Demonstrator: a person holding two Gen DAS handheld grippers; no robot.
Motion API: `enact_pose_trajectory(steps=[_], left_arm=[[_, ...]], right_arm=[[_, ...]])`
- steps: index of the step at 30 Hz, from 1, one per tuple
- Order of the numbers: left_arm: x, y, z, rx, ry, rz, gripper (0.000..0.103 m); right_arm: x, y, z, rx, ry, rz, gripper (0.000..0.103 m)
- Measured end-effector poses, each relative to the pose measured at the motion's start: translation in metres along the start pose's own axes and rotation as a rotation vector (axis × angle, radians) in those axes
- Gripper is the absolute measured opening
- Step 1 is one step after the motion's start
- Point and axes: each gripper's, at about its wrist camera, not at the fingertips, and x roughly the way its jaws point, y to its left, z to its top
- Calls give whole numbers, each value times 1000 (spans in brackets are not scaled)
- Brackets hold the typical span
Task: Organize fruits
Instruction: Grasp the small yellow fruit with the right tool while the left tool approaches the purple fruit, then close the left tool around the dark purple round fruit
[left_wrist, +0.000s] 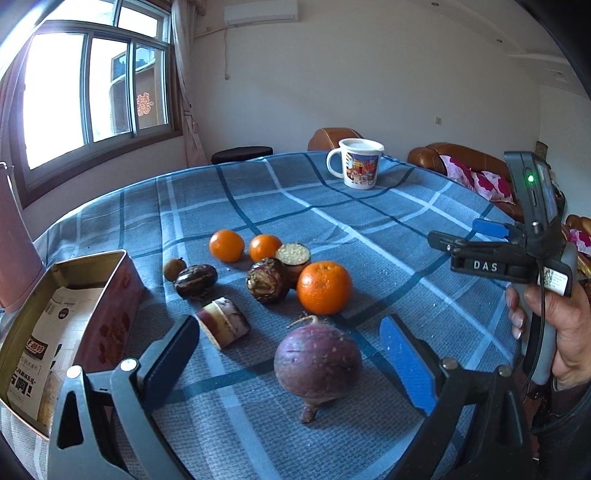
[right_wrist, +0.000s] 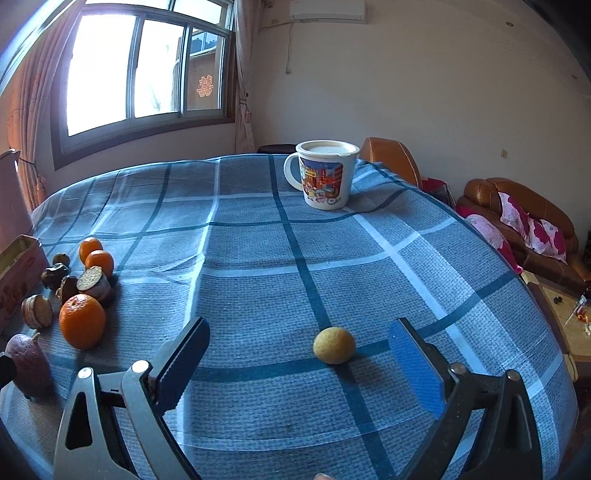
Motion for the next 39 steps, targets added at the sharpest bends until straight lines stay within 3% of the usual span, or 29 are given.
enact_pose_trajectory(steps=[2, 8, 14, 16, 18, 20, 24, 26, 31, 39], left_arm=[[3, 1, 1, -8, 16, -14, 92], [13, -6, 4, 23, 50, -36, 89], [28, -9, 8, 35, 96, -61, 80], [34, -6, 9, 14, 119, -72, 74], [36, -3, 9, -3, 134, -85, 61], [38, -3, 7, -4, 143, -105, 55], [36, -4, 6, 0, 137, -115, 51], [35, -3, 5, -3, 134, -119, 51], [31, 0, 5, -10, 117, -128, 51], [23, 4, 4, -22, 62, -116, 48]], right_arm=[[6, -8, 0, 18, 29, 13, 84], [14, -17, 0, 41, 79, 69, 80], [24, -22, -1, 50, 136, 74, 64], [28, -19, -1, 34, 158, 76, 56], [31, -18, -1, 32, 176, 77, 53], [34, -18, 0, 30, 191, 80, 52], [37, -15, 0, 14, 200, 95, 41], [36, -14, -1, 6, 192, 102, 30], [34, -13, 0, -2, 180, 121, 29], [18, -4, 0, -58, 77, 147, 29]])
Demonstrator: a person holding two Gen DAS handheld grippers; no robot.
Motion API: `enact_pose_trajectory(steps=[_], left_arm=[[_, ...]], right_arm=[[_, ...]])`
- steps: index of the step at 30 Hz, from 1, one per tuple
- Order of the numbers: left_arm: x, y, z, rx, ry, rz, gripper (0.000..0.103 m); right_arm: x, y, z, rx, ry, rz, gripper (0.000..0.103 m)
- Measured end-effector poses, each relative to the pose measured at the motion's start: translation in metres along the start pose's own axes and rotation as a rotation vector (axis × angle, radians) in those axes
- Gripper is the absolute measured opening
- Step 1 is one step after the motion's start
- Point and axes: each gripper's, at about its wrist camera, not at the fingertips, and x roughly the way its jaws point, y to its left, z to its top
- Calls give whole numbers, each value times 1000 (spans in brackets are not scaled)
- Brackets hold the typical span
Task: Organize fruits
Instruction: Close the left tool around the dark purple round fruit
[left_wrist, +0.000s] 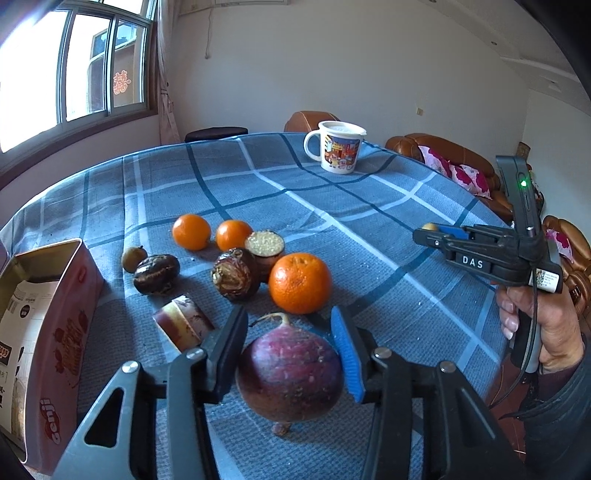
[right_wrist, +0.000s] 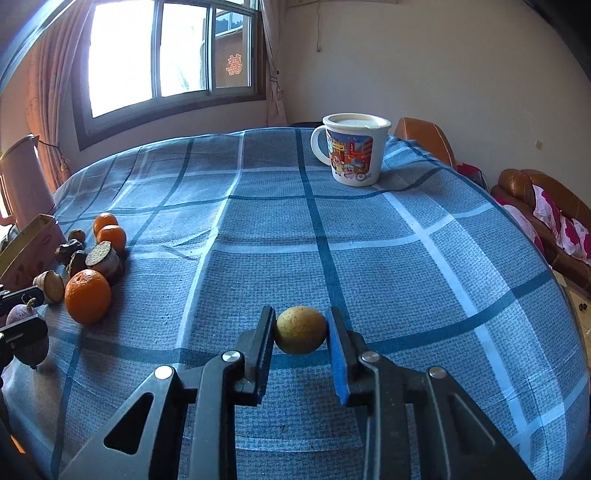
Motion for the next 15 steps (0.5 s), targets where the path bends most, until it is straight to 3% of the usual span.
enact_pose_trajectory(steps=[10, 15], left_arm=[[-2, 2, 0, -11, -28, 0, 42], [1, -3, 0, 17, 9, 9, 53]], right_arm=[[-11, 8, -4, -42, -78, 8, 29], [-11, 8, -3, -37, -79, 9, 29]])
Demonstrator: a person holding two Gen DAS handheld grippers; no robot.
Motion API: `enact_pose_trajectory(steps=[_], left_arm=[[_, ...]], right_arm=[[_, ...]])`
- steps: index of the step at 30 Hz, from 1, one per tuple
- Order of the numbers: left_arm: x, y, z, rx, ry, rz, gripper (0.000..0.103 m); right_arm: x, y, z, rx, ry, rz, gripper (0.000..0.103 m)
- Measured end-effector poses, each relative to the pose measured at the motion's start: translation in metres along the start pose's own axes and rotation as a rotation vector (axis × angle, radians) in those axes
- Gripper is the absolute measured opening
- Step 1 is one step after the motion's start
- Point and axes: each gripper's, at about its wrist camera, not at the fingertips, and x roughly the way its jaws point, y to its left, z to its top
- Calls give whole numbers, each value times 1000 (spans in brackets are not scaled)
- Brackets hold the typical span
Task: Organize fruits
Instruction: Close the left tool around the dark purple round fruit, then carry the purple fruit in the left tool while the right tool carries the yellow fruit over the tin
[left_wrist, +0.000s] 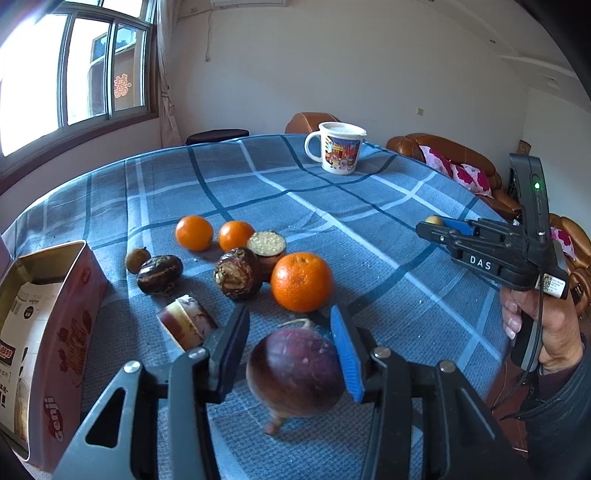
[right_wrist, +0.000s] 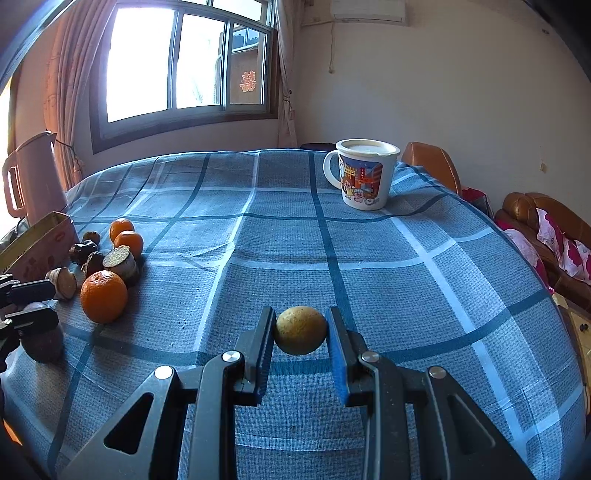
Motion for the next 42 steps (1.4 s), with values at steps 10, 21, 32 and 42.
enact_pose_trajectory(steps=[10, 21, 32, 42], left_arm=[[9, 0, -3, 1, 97, -42, 66], [-2, 2, -5, -4, 35, -60, 51], [-23, 6, -6, -17, -98, 12, 51], [-37, 17, -7, -77, -192, 44, 51]], right_arm=[[1, 1, 0, 1, 7, 7, 29], [-8, 3, -2, -6, -46, -7, 29], [-24, 31, -5, -63, -117, 36, 29], [-31, 58, -8, -87, -135, 111, 29]])
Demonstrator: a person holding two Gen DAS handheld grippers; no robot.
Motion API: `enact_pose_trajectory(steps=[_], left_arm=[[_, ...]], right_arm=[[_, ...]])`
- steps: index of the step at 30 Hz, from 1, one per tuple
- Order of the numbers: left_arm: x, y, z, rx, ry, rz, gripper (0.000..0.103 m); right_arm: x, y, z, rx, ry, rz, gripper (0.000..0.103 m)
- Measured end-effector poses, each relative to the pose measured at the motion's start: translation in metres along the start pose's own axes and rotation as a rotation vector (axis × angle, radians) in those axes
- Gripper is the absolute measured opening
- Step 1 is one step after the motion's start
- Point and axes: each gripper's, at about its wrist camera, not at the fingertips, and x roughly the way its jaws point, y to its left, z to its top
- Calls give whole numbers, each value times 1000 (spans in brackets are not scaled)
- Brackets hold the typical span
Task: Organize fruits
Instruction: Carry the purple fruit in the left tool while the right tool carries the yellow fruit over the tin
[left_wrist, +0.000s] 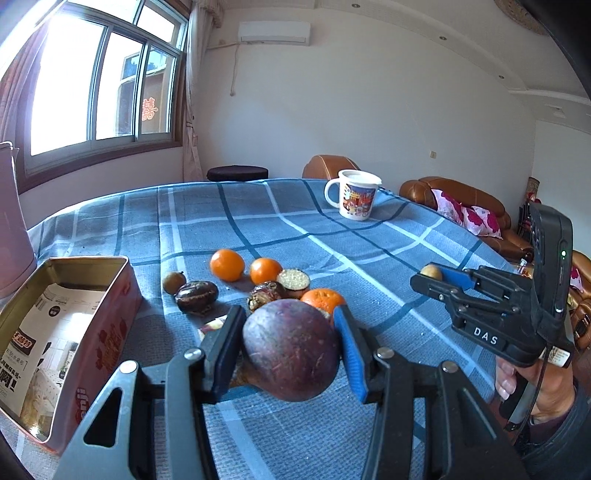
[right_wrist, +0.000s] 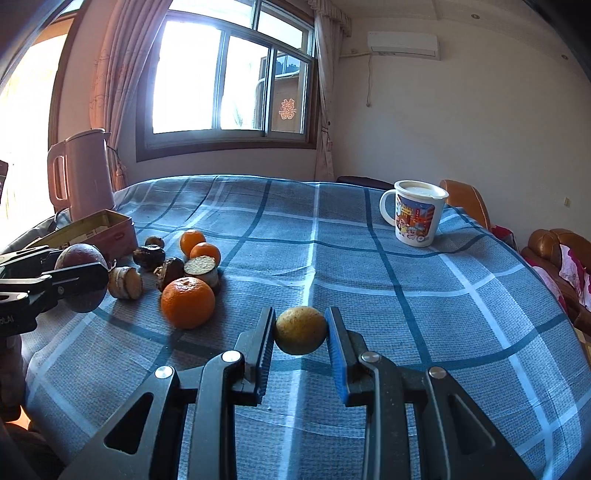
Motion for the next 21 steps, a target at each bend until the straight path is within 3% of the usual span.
enact_pose_trajectory(steps=[21], left_arm=[[-18, 12, 2, -16, -74, 82, 51]], right_arm=[[-13, 57, 11, -57, -68, 146, 29]])
